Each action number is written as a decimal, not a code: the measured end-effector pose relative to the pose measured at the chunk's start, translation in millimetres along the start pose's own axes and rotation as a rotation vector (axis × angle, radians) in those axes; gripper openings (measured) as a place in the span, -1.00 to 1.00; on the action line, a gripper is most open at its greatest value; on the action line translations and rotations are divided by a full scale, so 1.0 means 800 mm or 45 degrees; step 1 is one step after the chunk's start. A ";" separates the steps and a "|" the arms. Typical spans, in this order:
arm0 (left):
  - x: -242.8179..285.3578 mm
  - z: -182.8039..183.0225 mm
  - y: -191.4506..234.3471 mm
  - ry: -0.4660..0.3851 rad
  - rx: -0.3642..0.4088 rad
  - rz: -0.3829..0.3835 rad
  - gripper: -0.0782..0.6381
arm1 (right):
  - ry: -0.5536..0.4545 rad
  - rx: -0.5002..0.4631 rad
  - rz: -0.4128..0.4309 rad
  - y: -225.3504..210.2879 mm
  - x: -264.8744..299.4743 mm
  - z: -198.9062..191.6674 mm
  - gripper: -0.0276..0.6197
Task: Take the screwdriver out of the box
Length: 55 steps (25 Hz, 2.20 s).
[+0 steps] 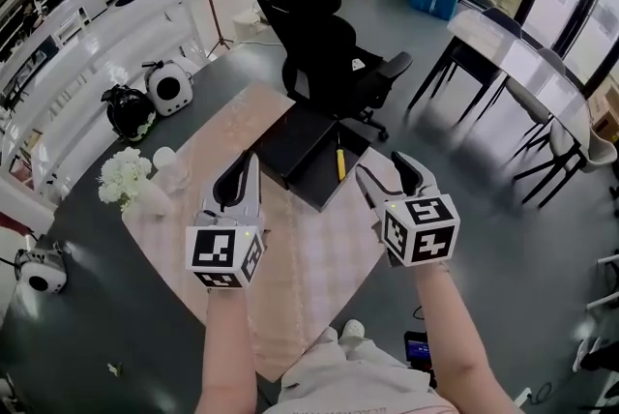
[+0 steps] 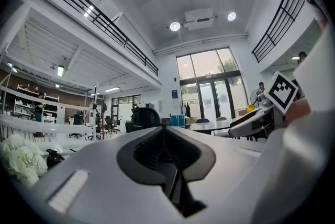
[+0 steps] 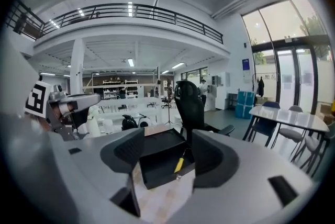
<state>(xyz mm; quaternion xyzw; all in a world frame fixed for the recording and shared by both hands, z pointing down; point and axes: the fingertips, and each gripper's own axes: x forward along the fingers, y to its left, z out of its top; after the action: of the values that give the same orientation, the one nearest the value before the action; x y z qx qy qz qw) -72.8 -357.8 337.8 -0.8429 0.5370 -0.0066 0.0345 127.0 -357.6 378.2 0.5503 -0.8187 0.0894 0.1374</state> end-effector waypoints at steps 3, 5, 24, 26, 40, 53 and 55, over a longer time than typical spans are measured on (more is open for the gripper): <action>0.023 -0.018 0.002 0.037 -0.005 -0.013 -0.76 | 0.077 0.009 0.024 -0.007 0.031 -0.016 -0.03; 0.038 -0.031 0.004 0.064 -0.008 -0.021 -0.76 | 0.156 0.028 0.048 -0.010 0.056 -0.031 -0.03; 0.124 -0.122 0.030 0.231 -0.083 -0.066 -0.76 | 1.085 0.266 0.054 -0.045 0.273 -0.229 -0.17; 0.126 -0.127 0.033 0.237 -0.088 -0.066 -0.76 | 1.128 0.287 0.042 -0.048 0.280 -0.244 -0.17; 0.121 -0.142 0.052 0.259 -0.101 -0.041 -0.76 | 1.426 -0.030 -0.066 -0.065 0.299 -0.282 -0.60; 0.117 -0.134 0.046 0.250 -0.115 -0.029 -0.76 | 1.298 0.370 -0.046 -0.046 0.284 -0.261 -0.66; 0.115 -0.129 0.041 0.243 -0.115 -0.031 -0.76 | 1.269 0.404 -0.040 -0.048 0.278 -0.251 -0.66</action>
<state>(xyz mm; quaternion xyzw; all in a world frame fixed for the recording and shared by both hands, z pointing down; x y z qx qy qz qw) -68.9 -460.3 436.0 -0.8456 0.5272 -0.0628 -0.0549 108.6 -507.6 640.2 0.4672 -0.6221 0.4613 0.4264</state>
